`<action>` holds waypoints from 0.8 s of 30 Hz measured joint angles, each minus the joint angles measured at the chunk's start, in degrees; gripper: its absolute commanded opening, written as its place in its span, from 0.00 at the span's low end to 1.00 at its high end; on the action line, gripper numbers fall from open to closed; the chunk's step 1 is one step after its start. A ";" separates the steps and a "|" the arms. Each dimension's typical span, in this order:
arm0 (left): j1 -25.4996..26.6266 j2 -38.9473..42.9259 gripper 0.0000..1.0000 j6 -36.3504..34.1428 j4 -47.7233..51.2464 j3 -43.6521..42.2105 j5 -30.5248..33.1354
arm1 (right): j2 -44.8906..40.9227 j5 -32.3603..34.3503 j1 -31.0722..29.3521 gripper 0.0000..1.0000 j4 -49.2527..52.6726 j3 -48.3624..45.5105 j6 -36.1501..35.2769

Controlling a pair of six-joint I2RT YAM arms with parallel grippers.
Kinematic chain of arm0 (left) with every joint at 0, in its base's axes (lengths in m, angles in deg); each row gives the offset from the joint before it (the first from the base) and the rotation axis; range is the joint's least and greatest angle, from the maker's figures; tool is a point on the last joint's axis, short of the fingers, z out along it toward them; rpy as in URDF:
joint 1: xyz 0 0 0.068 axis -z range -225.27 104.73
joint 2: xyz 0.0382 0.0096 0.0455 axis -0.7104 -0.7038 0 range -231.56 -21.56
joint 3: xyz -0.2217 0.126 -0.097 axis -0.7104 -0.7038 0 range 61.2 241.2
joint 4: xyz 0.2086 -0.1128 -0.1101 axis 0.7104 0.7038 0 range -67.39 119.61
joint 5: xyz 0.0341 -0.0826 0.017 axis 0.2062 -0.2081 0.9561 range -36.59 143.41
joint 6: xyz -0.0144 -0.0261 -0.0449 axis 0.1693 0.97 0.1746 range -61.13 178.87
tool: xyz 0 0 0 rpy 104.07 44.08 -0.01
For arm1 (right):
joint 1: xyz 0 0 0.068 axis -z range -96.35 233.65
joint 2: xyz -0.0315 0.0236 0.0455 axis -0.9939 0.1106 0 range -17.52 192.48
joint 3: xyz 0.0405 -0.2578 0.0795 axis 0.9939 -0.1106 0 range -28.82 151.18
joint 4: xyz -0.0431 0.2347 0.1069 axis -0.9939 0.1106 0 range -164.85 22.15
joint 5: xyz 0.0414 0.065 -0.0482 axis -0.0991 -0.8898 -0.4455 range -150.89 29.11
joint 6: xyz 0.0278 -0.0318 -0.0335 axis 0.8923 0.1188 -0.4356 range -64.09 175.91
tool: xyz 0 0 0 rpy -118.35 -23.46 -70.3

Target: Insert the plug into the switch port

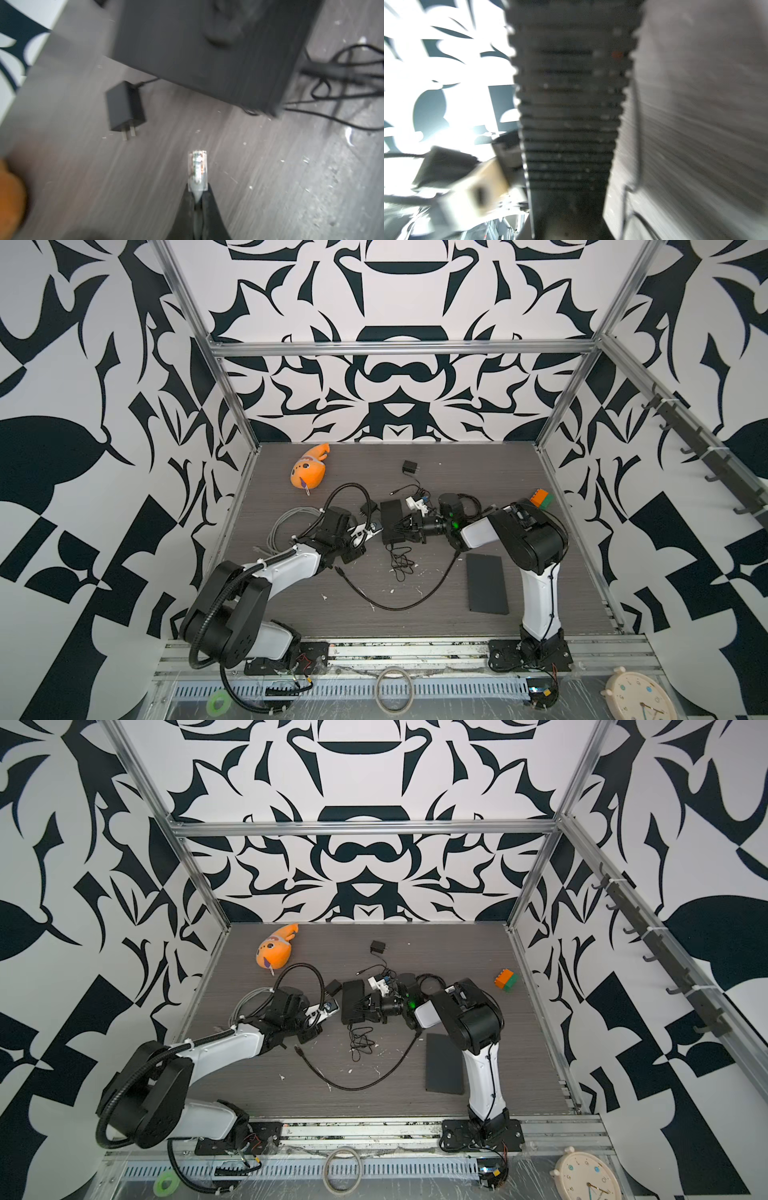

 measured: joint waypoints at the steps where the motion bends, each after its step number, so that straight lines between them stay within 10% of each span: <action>1: -0.15 -0.15 0.00 -0.33 -0.09 0.00 -0.79 | 0.83 -0.46 0.22 0.11 -3.74 0.02 2.45; 24: -4.90 -0.96 0.00 -6.86 -2.10 7.32 -16.55 | 1.38 -6.80 0.37 0.11 -18.56 -2.10 13.31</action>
